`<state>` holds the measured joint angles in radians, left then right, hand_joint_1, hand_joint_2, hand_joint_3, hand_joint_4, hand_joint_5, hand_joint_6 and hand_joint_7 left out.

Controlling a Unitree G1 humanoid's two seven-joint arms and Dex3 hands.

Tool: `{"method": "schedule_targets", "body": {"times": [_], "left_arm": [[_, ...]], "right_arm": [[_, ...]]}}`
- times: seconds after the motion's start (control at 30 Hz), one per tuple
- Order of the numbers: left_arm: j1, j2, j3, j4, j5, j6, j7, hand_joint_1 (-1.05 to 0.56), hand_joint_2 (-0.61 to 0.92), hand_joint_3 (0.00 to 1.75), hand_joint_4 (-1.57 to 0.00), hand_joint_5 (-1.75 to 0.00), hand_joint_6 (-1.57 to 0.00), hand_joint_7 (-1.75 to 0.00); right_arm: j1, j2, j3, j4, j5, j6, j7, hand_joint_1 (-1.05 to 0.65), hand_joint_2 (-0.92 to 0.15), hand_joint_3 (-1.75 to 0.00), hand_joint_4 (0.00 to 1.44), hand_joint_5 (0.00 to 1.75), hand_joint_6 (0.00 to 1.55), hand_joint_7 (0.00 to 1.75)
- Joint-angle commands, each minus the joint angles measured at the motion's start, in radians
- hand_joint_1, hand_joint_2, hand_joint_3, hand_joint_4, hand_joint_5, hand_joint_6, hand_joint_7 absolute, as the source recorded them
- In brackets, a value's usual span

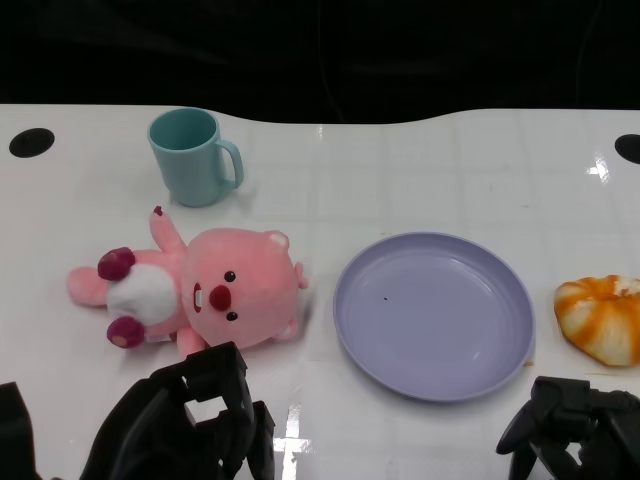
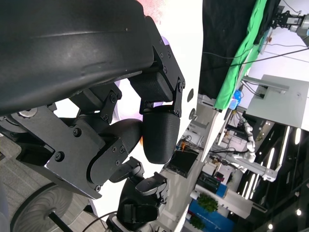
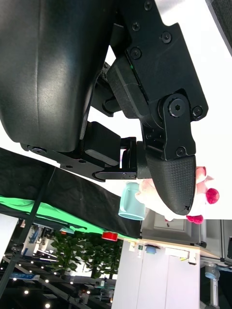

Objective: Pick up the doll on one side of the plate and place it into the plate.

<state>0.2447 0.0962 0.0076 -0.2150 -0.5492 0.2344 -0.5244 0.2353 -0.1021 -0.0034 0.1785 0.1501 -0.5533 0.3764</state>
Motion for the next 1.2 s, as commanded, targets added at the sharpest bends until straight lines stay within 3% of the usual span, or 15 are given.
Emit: {"method": "schedule_targets", "body": {"times": [0.03,0.9,1.0,1.1,1.2], "left_arm": [[-0.015,0.016,0.008,0.012,0.007,-0.012,-0.015,-0.16,0.43,1.39,-0.9,-1.66,-0.84,-1.48],[-0.017,0.008,0.012,0.014,0.002,-0.007,-0.001,-0.15,0.44,1.34,-0.92,-1.61,-0.85,-1.45],[-0.024,0.005,0.024,0.031,-0.014,-0.021,-0.019,-0.18,0.45,1.23,-0.88,-1.57,-0.81,-1.42],[-0.031,0.004,0.036,0.039,-0.02,-0.04,-0.034,-0.25,0.51,1.0,-0.86,-1.53,-0.79,-1.36],[-0.036,0.001,0.047,0.041,-0.032,-0.048,-0.048,-0.34,0.46,0.96,-0.81,-1.52,-0.75,-1.32]], "right_arm": [[-0.006,-0.011,-0.012,0.003,0.011,-0.006,0.0,-0.94,-0.92,-0.39,0.98,1.38,0.98,1.05],[-0.008,-0.011,-0.012,0.004,0.017,-0.002,0.002,-0.95,-0.92,-0.38,0.99,1.38,0.99,1.06],[-0.008,-0.011,-0.011,0.004,0.023,0.004,0.007,-0.95,-0.92,-0.38,0.98,1.38,0.99,1.06],[-0.007,-0.01,-0.01,-0.002,0.023,0.011,0.005,-0.95,-0.92,-0.38,0.98,1.38,0.99,1.06],[-0.005,-0.01,-0.009,-0.007,0.019,0.013,0.001,-0.96,-0.92,-0.38,0.99,1.38,1.0,1.06]]}}
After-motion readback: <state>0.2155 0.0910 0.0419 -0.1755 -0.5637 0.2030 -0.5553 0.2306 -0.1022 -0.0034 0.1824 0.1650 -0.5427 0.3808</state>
